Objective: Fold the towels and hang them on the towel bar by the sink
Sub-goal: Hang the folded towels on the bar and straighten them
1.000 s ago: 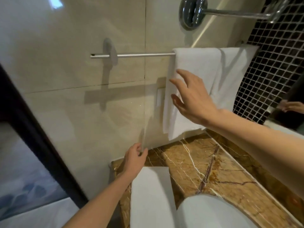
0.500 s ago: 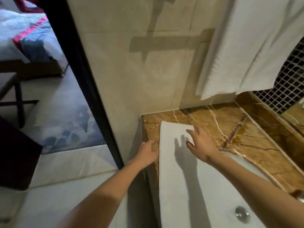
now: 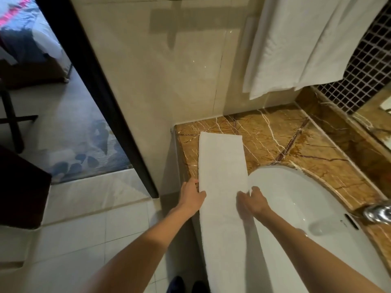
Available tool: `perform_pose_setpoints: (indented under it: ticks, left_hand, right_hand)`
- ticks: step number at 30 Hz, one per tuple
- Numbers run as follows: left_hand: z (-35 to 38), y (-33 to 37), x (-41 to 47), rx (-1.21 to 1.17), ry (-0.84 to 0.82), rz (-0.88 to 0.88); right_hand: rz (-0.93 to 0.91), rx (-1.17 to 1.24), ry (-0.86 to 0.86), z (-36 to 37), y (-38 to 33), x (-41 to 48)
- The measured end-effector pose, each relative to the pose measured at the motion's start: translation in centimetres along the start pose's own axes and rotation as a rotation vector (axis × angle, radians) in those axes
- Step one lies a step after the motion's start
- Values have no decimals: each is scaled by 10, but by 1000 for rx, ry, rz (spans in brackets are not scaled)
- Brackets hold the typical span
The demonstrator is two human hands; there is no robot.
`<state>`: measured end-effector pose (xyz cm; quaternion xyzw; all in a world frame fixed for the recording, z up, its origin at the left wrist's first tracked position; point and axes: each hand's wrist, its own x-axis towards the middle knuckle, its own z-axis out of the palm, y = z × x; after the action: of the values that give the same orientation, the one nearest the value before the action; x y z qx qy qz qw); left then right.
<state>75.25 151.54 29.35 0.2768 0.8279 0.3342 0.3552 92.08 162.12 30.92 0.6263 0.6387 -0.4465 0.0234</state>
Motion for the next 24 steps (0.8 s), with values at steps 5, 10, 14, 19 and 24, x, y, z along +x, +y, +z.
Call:
perform_pose_setpoints:
  ticks: [5,10,14,19,24]
  left_hand:
    - [2,5,-3,-67,17,-84]
    - [4,20,-11,-303,-49,-225]
    - [-15,41,-15,-421,-76,-214]
    - [-61,87,-14,-554,-46,-130]
    - [-116,141,-20,-654,-121,24]
  right_hand:
    - [39,163,28,-6,5,-2]
    - [-9,338,-25,-20,-12,-10]
    - [-60,406,-61,-36,-35,-25]
    - [-141,464,-69,-66,-73,-47]
    - [-250,504,2,-105,-118,-71]
